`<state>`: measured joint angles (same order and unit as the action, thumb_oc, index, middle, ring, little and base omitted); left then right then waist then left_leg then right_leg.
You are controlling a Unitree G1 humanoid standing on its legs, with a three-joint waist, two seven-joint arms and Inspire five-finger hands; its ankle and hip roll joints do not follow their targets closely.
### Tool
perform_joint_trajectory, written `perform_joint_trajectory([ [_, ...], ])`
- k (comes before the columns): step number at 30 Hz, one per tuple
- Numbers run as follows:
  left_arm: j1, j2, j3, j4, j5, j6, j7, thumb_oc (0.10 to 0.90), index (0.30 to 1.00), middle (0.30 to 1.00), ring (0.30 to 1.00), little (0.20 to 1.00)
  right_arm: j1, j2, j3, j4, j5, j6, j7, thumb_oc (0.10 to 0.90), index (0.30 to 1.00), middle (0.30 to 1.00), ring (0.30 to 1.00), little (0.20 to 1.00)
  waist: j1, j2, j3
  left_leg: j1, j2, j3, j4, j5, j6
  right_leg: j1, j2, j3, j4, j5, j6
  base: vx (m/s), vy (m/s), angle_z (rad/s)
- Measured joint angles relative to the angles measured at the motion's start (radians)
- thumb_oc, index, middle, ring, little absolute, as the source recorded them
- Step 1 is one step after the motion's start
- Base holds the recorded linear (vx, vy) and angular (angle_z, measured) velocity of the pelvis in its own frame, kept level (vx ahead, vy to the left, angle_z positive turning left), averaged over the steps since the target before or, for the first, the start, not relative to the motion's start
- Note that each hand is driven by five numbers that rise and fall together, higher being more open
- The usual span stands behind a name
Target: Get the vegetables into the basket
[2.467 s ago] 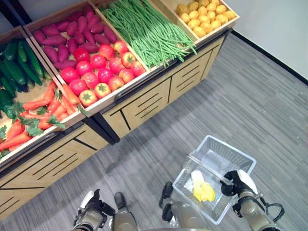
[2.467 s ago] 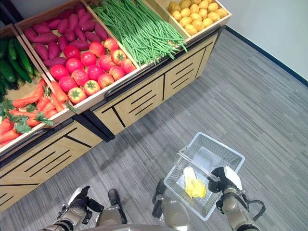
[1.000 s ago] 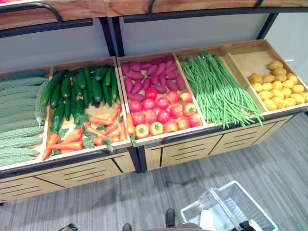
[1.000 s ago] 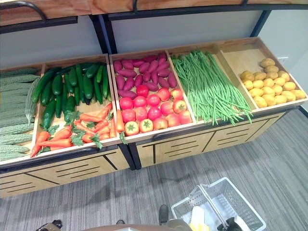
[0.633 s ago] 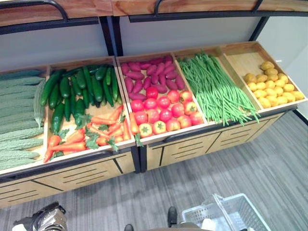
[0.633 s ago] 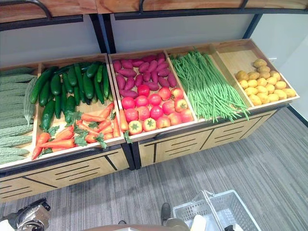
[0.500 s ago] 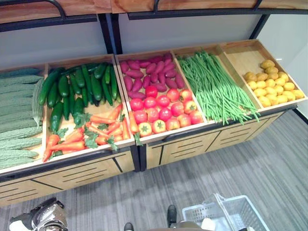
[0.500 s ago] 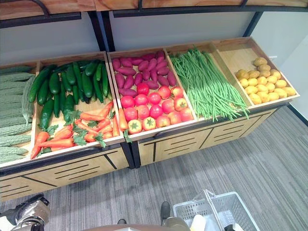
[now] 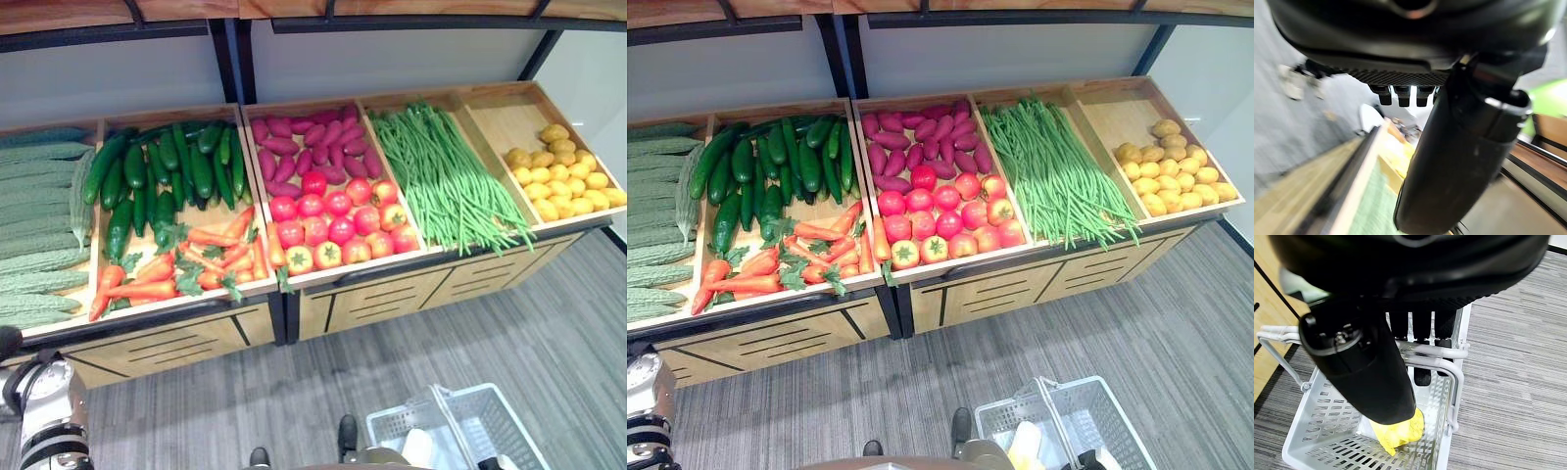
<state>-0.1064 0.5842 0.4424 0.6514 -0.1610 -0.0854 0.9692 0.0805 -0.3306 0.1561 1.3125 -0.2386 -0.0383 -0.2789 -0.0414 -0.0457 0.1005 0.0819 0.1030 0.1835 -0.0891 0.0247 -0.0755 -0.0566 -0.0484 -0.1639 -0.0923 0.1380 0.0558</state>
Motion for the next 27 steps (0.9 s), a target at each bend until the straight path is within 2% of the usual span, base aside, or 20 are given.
perform_joint_trajectory([
  [4,0.018,-0.012,-0.038,-0.166,0.097,0.035,-0.021,0.9,1.0,1.0,1.0,1.0,-0.002,0.0,-0.001,-0.016,0.0,-0.006,-0.001,0.4,0.3,0.3,0.3,0.3,0.003,-0.003,0.002,-0.001,0.0,-0.002,0.0,0.0,0.0,0.001,0.0,-0.002,0.0,-0.001,-0.001,-0.01,0.002,0.01],
  [6,0.06,0.008,-0.088,-0.232,0.18,0.031,-0.043,0.9,1.0,1.0,1.0,1.0,-0.004,-0.003,-0.006,-0.023,0.0,-0.01,-0.002,0.4,0.3,0.3,0.3,0.3,0.001,0.0,0.005,0.0,0.0,-0.004,0.0,0.0,0.0,0.002,0.0,-0.003,0.0,-0.001,0.0,0.0,0.0,0.0],
  [9,0.068,0.085,-0.154,-0.158,0.27,0.026,-0.148,0.9,1.0,1.0,1.0,1.0,-0.03,-0.006,-0.014,-0.032,0.0,-0.012,-0.001,0.4,0.3,0.3,0.3,0.3,-0.005,0.012,0.012,0.004,0.0,0.0,0.0,0.0,0.0,0.004,0.001,0.0,0.0,-0.001,0.0,0.0,0.009,-0.03],
  [12,0.069,0.099,-0.177,-0.149,0.28,0.026,-0.189,0.9,1.0,1.0,1.0,1.0,-0.031,-0.013,-0.014,-0.042,0.0,-0.015,-0.001,0.4,0.3,0.3,0.3,0.3,-0.002,0.018,0.016,0.006,0.0,0.0,0.0,0.0,0.0,0.005,0.0,0.0,0.0,-0.001,0.0,0.0,0.006,-0.01],
  [14,0.074,0.117,-0.217,-0.136,0.307,0.019,-0.269,0.9,1.0,1.0,1.0,1.0,-0.034,-0.022,-0.014,-0.043,-0.001,-0.015,0.001,0.4,0.3,0.3,0.3,0.3,-0.001,0.024,0.02,0.008,0.0,0.001,0.0,0.0,0.0,0.007,0.0,0.0,0.0,-0.001,0.0,0.0,0.017,-0.02],
  [15,0.074,0.19,-0.297,-0.097,0.321,0.016,-0.339,0.9,1.0,1.0,1.0,1.0,-0.033,-0.03,-0.014,-0.055,-0.002,-0.018,0.008,0.4,0.3,0.3,0.3,0.3,-0.004,0.028,0.022,0.011,0.0,0.005,0.0,0.0,0.0,0.007,0.001,0.004,0.0,0.0,-0.001,0.02,0.048,-0.1],
  [16,0.074,0.228,-0.318,-0.098,0.342,0.006,-0.375,0.9,1.0,1.0,1.0,1.0,-0.033,-0.038,-0.014,-0.063,-0.003,-0.019,0.011,0.4,0.3,0.3,0.3,0.3,-0.008,0.032,0.023,0.014,-0.001,0.01,0.0,0.0,0.0,0.007,0.001,0.01,0.0,0.0,-0.001,0.01,0.044,-0.11],
  [19,0.023,0.262,-0.368,-0.036,0.358,0.002,-0.426,0.9,1.0,1.0,1.0,1.0,-0.035,-0.05,-0.012,-0.062,-0.021,-0.018,0.018,0.4,0.3,0.3,0.3,0.3,-0.018,0.04,0.023,0.016,-0.002,0.016,0.0,0.0,0.0,0.007,0.002,0.018,0.0,0.002,-0.001,0.02,0.038,-0.07],
  [24,-0.045,0.277,-0.472,0.042,0.399,0.005,-0.504,0.9,1.0,1.0,1.0,1.0,-0.053,-0.059,-0.013,-0.059,-0.039,-0.015,0.023,0.4,0.3,0.3,0.3,0.3,-0.039,0.047,0.021,0.013,-0.002,0.024,0.0,0.0,0.0,-0.003,0.004,0.03,0.003,0.006,-0.004,0.02,0.034,-0.08],
  [27,-0.068,0.215,-0.458,0.116,0.375,0.006,-0.508,0.9,1.0,1.0,1.0,1.0,-0.068,-0.058,-0.013,-0.042,-0.039,-0.008,0.023,0.4,0.3,0.3,0.3,0.3,-0.051,0.047,0.021,0.012,-0.002,0.034,0.0,0.0,0.0,-0.009,0.005,0.037,0.004,0.008,-0.004,0.03,0.029,-0.08],
])
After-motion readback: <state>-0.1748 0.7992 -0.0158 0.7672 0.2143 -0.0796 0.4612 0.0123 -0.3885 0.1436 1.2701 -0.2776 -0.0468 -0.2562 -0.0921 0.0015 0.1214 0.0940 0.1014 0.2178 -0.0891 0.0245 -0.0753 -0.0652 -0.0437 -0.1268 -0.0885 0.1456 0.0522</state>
